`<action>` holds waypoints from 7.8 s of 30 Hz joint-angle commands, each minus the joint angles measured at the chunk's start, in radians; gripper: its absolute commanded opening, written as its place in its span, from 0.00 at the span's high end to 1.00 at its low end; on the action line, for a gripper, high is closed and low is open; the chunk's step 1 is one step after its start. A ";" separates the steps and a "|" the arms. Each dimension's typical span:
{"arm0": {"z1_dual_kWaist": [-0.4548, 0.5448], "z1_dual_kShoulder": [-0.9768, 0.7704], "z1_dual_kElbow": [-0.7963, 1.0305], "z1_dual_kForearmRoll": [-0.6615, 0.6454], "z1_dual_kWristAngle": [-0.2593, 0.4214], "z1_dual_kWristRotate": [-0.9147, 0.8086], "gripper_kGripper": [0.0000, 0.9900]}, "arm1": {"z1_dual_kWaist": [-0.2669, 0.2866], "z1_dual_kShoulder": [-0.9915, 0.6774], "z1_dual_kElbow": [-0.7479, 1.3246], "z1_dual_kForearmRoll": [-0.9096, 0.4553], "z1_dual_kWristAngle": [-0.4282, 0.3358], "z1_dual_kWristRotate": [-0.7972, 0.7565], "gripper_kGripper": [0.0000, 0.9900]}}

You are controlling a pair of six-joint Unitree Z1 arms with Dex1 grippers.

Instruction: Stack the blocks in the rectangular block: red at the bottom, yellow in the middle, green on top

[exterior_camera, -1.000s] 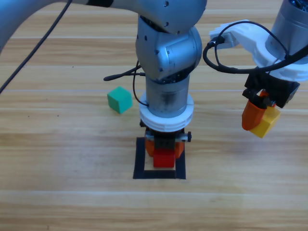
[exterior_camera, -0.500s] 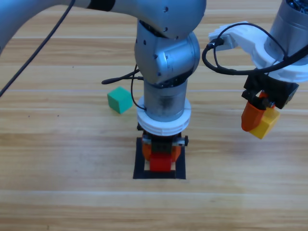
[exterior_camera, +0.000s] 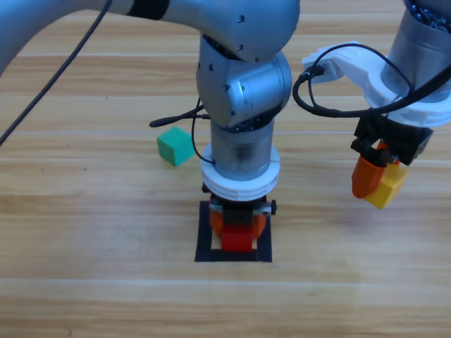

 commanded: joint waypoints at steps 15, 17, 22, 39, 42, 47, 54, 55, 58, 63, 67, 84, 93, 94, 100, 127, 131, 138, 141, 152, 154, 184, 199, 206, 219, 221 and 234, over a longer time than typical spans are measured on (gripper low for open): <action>0.030 0.037 0.055 -0.049 0.010 -0.004 0.93 | -0.014 0.043 -0.014 0.000 -0.008 0.003 1.00; 0.033 0.034 0.058 -0.049 0.011 -0.005 0.93 | -0.014 0.042 -0.016 0.000 -0.007 0.003 1.00; 0.038 0.026 0.061 -0.049 0.011 -0.002 0.93 | -0.014 0.042 -0.019 0.000 -0.005 0.003 1.00; 0.049 0.004 0.075 -0.049 0.016 -0.002 0.91 | -0.014 0.040 -0.033 -0.002 -0.004 0.003 1.00; 0.047 0.000 0.067 -0.049 0.016 -0.007 0.46 | -0.014 0.040 -0.034 -0.002 -0.004 0.003 1.00; 0.045 -0.022 0.070 -0.049 0.016 -0.025 0.00 | -0.014 0.042 -0.031 -0.002 -0.004 0.003 1.00; 0.027 -0.085 0.084 -0.046 0.026 -0.047 0.00 | -0.014 0.031 -0.030 -0.002 -0.004 0.003 1.00; 0.024 -0.094 0.084 -0.046 0.026 -0.050 0.00 | -0.014 0.023 -0.031 -0.002 -0.004 0.005 1.00; 0.018 -0.108 0.080 -0.044 0.029 -0.051 0.00 | -0.014 -0.001 -0.028 -0.003 -0.007 0.028 1.00; 0.004 -0.134 0.021 -0.041 0.029 -0.037 0.00 | -0.014 -0.001 -0.031 -0.026 -0.070 0.176 1.00; 0.004 -0.212 -0.008 -0.029 0.048 -0.016 0.00 | 0.017 0.031 -0.031 -0.026 -0.062 0.282 1.00; 0.552 -0.525 0.087 0.036 -0.107 0.717 0.01 | 0.190 0.163 -0.126 -0.011 -0.067 0.824 1.00; 0.567 -0.338 -0.086 0.117 -0.119 0.934 0.02 | 0.279 0.404 -0.562 0.250 -0.107 0.962 1.00; 0.567 -0.305 -0.121 0.135 -0.121 0.941 0.02 | 0.290 0.442 -0.639 0.294 -0.110 0.968 1.00; 0.567 -0.203 -0.250 0.200 -0.130 0.967 0.00 | 0.318 0.531 -0.787 0.340 -0.111 1.006 1.00; 0.567 -0.174 -0.273 0.224 -0.130 0.980 0.01 | 0.325 0.594 -0.867 0.339 -0.127 1.029 1.00; 0.567 -0.172 -0.272 0.223 -0.132 0.980 0.02 | 0.325 0.597 -0.867 0.337 -0.130 1.032 1.00; 0.567 -0.164 -0.272 0.223 -0.133 0.980 0.02 | 0.324 0.605 -0.869 0.337 -0.128 1.031 1.00; 0.567 -0.161 -0.272 0.223 -0.136 0.978 0.02 | 0.322 0.583 -0.867 0.337 -0.139 1.031 0.02; 0.567 -0.155 -0.284 0.221 -0.138 0.975 0.01 | 0.313 0.325 -0.864 0.336 -0.199 0.943 0.00; 0.565 -0.154 -0.296 0.220 -0.135 0.975 0.01 | 0.293 0.250 -0.846 0.336 -0.200 0.907 0.00; 0.338 0.152 -0.402 0.221 0.054 0.958 0.01 | -0.017 -0.682 0.685 -0.657 0.124 0.156 0.00; 0.312 0.195 -0.387 0.218 0.074 0.955 0.03 | -0.017 -0.661 0.702 -0.681 0.143 0.153 0.00; 0.312 0.204 -0.390 0.217 0.074 0.952 0.03 | -0.017 -0.656 0.702 -0.683 0.143 0.156 0.00; 0.314 0.244 -0.391 0.201 0.074 0.952 0.12 | -0.017 -0.650 0.705 -0.686 0.145 0.158 0.00; 0.314 0.250 -0.390 0.200 0.072 0.952 0.15 | -0.017 -0.650 0.705 -0.686 0.143 0.158 0.00; 0.334 0.192 -0.391 0.197 0.059 0.889 0.92 | -0.017 -0.650 0.707 -0.686 0.142 0.159 0.00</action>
